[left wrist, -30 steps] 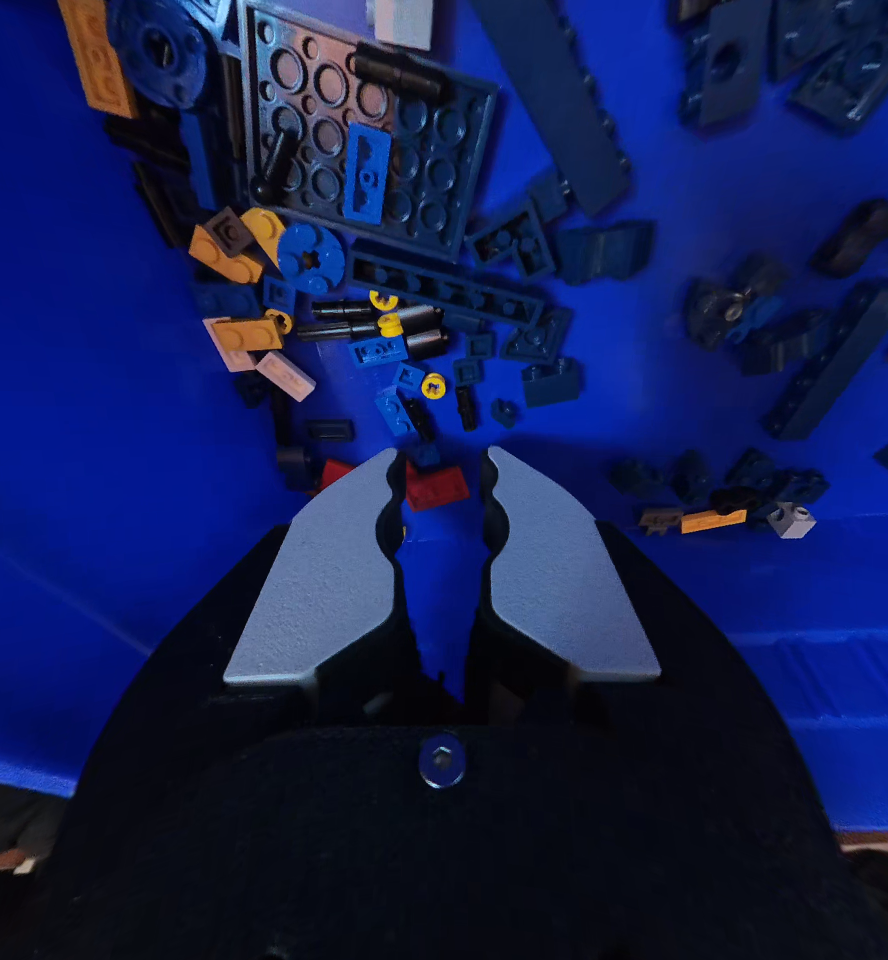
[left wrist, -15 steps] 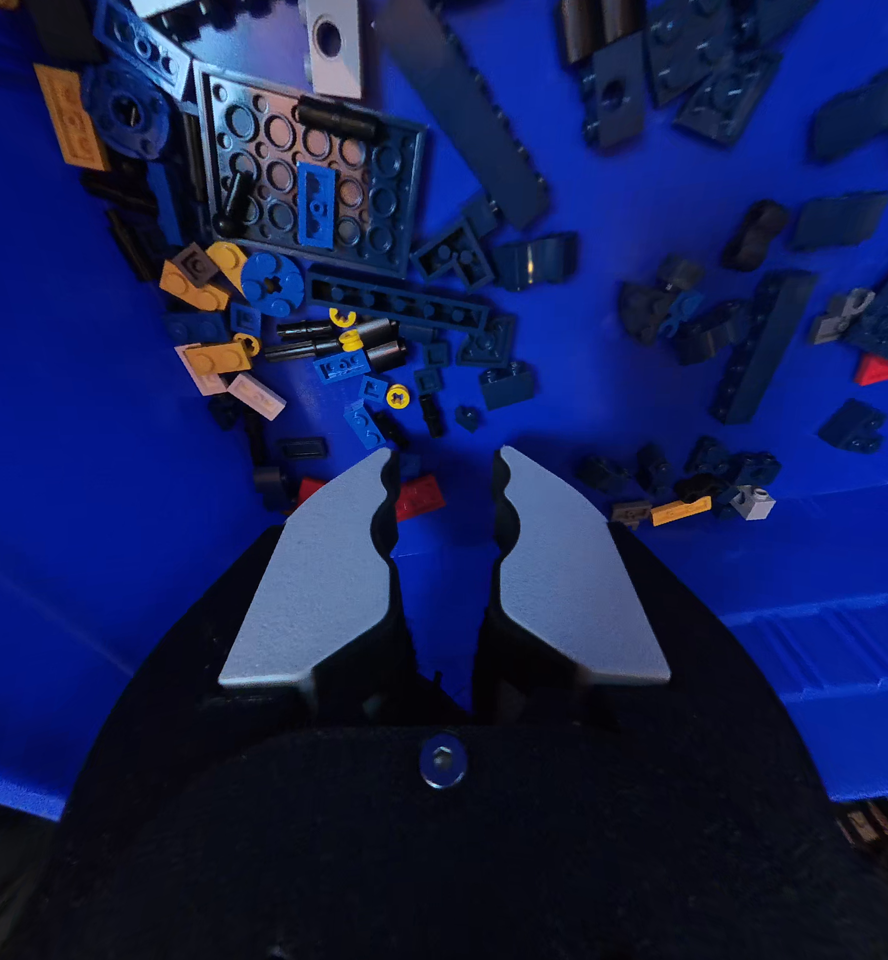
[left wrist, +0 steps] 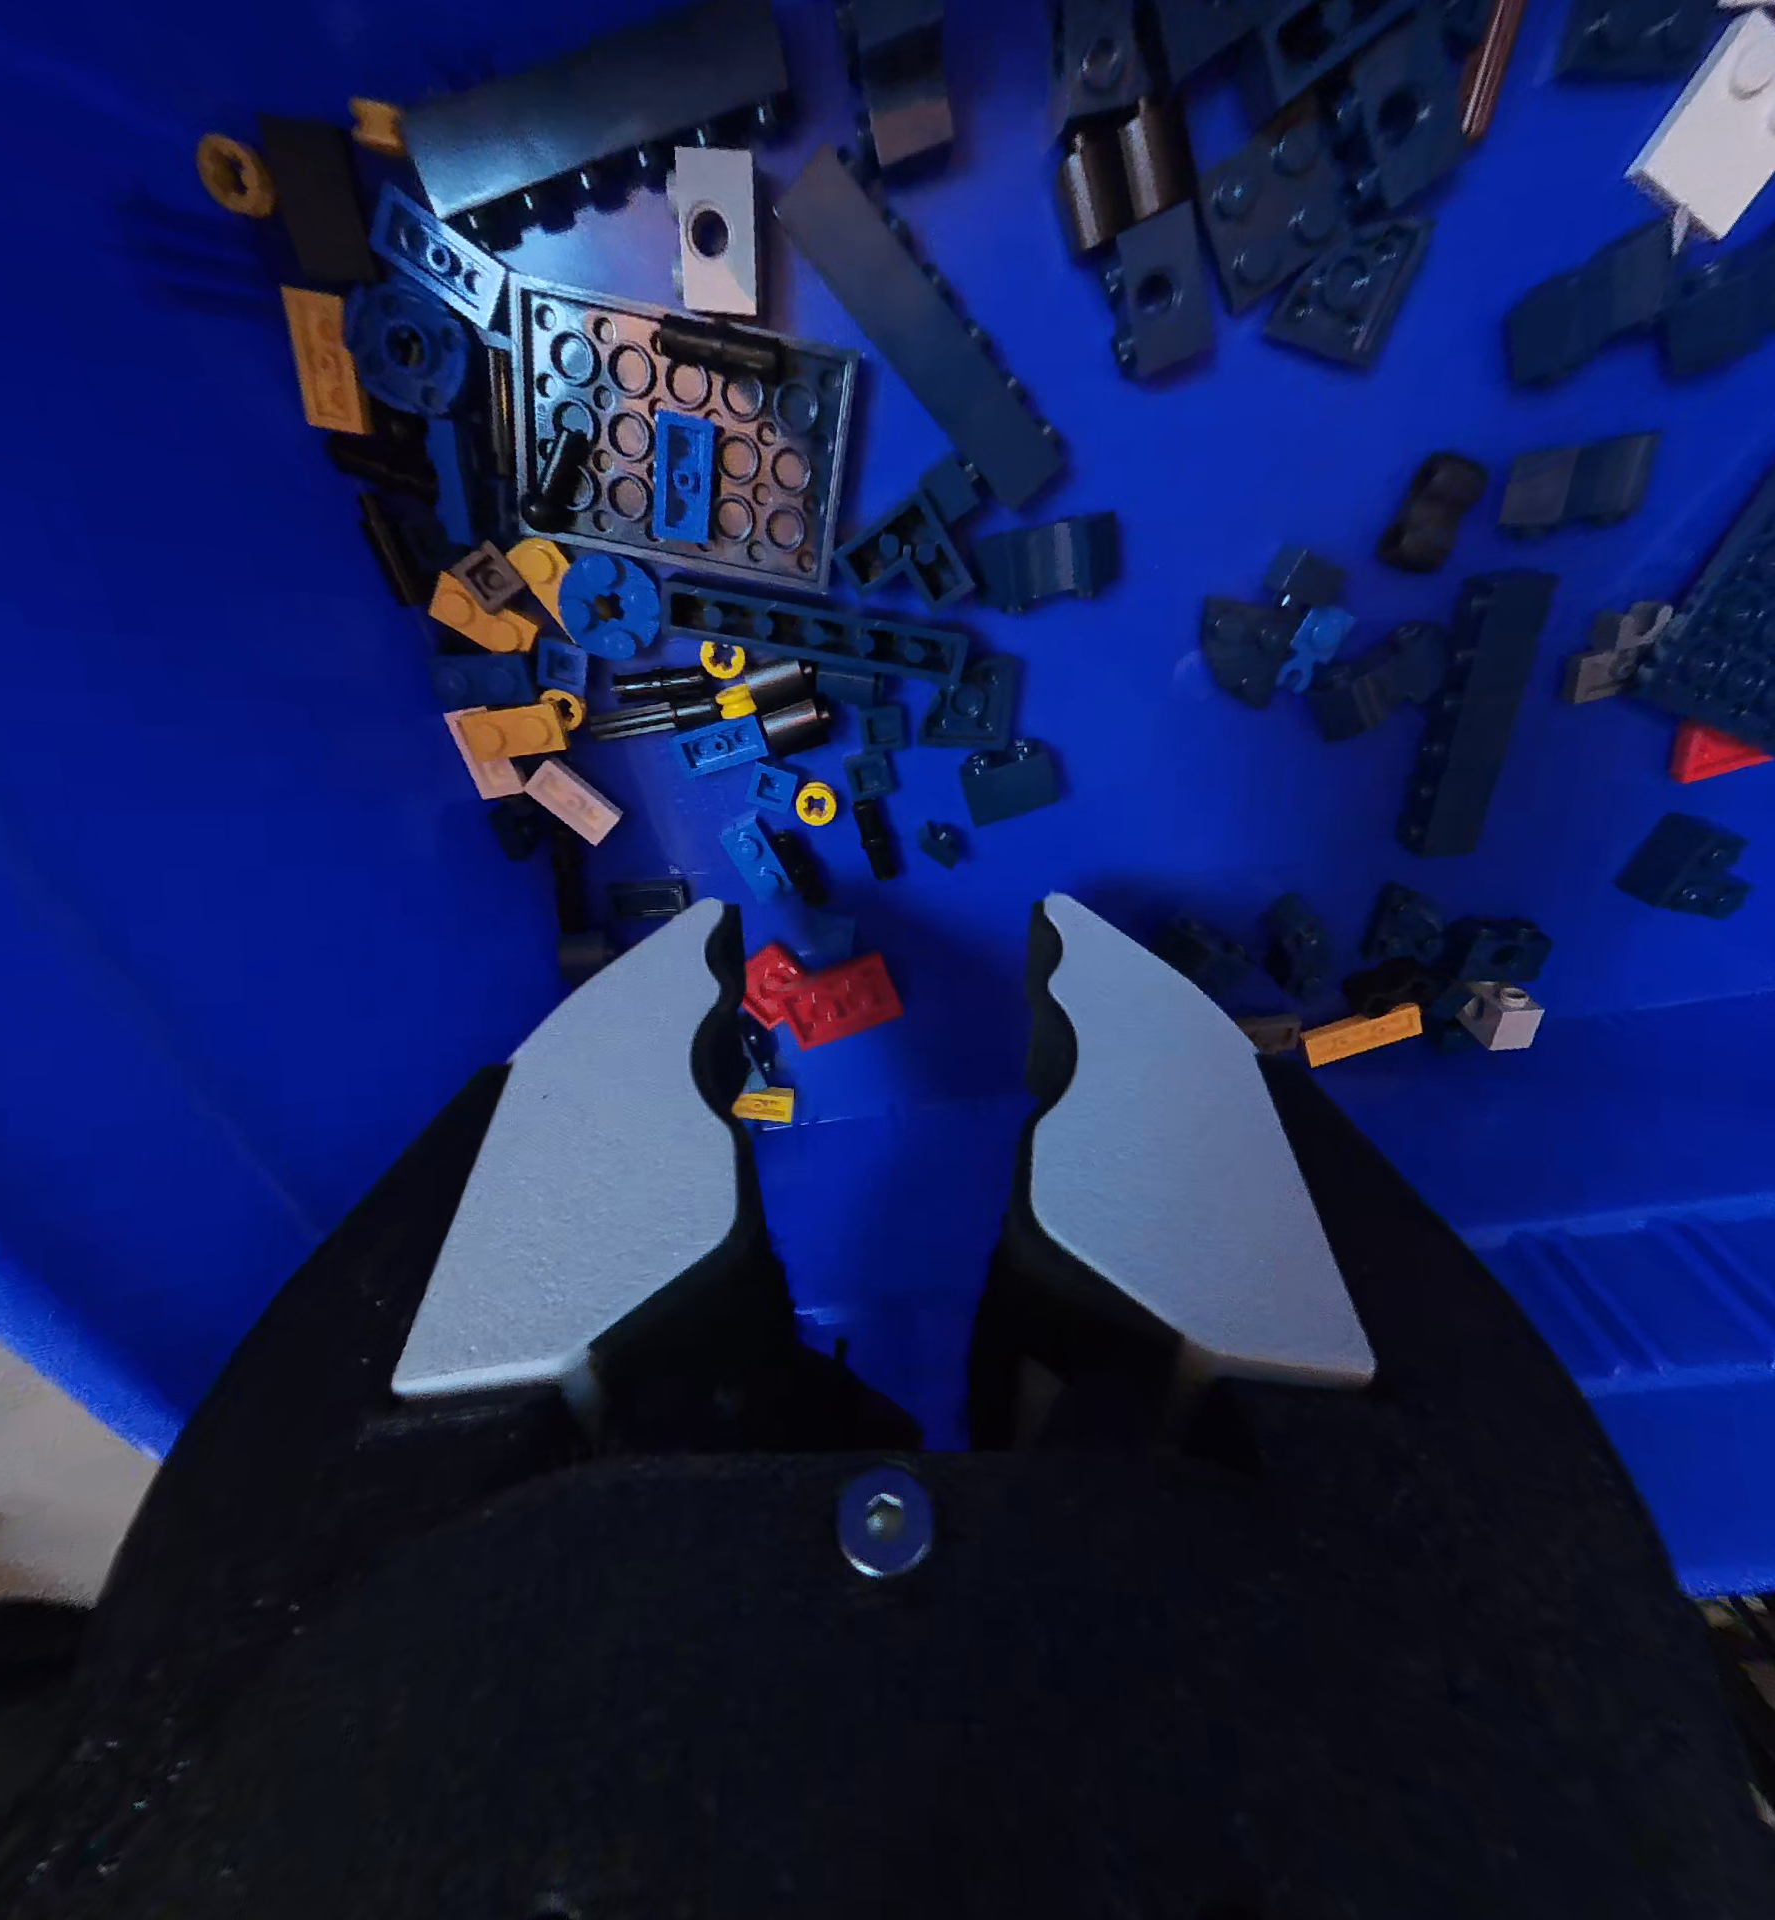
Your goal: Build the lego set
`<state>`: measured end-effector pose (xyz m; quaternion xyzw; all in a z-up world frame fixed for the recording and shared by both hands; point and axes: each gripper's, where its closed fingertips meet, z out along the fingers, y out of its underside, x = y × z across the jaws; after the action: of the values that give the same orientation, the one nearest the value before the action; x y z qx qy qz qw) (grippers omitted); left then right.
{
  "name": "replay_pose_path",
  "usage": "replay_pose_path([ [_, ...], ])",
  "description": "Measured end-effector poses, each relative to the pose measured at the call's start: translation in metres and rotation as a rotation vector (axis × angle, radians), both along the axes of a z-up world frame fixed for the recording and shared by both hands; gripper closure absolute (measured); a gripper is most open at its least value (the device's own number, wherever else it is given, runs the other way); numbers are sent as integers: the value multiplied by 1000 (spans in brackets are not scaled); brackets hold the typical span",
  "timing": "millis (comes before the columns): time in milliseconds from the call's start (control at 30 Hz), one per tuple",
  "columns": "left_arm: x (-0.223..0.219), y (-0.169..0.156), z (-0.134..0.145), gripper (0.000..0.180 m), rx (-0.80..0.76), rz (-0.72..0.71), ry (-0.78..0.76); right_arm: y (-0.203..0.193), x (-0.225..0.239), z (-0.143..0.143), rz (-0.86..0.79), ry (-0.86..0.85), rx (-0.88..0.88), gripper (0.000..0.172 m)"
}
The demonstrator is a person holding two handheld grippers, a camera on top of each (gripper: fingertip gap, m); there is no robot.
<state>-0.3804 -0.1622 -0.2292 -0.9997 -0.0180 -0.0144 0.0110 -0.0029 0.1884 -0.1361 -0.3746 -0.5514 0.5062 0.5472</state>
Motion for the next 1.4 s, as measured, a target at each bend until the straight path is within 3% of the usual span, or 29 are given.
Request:
replay_pose_path([
  [467,-6,-19,1,142,-133,-67,5,-2,0,-2,7,-11,14,80],
  [700,-9,-16,-6,156,-117,-95,4,-5,-2,-5,7,-27,39,80],
  [1067,-9,-16,-18,162,-185,-112,-7,-8,-3,-9,11,-48,70,82],
  [1400,-13,-14,-12,172,-145,-91,-14,-9,-3,-9,17,-46,72,82],
])
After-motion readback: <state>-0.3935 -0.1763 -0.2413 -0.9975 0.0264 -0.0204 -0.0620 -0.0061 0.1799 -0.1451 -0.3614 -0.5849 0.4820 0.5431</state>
